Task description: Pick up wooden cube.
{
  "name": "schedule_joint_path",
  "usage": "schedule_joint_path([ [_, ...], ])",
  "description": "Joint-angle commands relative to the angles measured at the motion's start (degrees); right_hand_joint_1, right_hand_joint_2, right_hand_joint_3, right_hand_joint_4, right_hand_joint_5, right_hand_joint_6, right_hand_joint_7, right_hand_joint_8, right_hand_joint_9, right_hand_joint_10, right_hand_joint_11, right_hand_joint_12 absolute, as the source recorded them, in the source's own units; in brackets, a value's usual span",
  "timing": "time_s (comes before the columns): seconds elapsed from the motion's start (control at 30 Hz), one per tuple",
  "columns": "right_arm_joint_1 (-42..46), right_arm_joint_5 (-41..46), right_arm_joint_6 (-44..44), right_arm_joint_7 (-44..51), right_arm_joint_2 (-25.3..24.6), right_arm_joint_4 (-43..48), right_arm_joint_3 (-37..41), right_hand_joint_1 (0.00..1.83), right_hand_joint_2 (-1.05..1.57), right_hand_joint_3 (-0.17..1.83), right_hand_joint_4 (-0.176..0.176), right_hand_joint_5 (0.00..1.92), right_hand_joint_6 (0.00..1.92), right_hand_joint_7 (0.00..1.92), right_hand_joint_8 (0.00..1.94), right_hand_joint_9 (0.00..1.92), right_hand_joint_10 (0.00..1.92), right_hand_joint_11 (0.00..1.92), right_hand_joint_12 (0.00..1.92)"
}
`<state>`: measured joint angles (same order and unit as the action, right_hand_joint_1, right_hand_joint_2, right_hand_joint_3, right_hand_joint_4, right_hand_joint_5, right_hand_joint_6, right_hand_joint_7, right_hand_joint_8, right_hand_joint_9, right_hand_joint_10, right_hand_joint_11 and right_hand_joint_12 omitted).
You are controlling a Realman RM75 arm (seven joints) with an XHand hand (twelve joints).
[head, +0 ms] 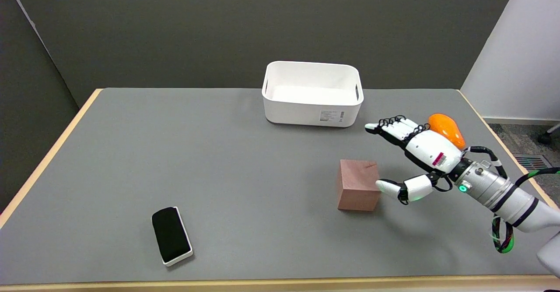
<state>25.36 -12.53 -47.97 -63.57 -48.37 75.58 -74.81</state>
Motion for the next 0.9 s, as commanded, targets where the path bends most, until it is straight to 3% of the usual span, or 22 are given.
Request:
schedule_joint_path([
  [0.03, 1.6, -2.1, 3.1, 1.4, -0.7, 3.6, -0.7, 0.39, 0.54, 0.80, -0.020, 0.09, 0.30, 0.18, 0.31, 0.09, 0.71, 0.00, 1.17],
  [0.9, 0.3, 0.2, 4.7, 0.6, -1.2, 2.8, -6.6, 0.35, 0.55, 0.79, -0.028, 0.09, 0.30, 0.19, 0.32, 0.09, 0.72, 0.00, 1.20],
])
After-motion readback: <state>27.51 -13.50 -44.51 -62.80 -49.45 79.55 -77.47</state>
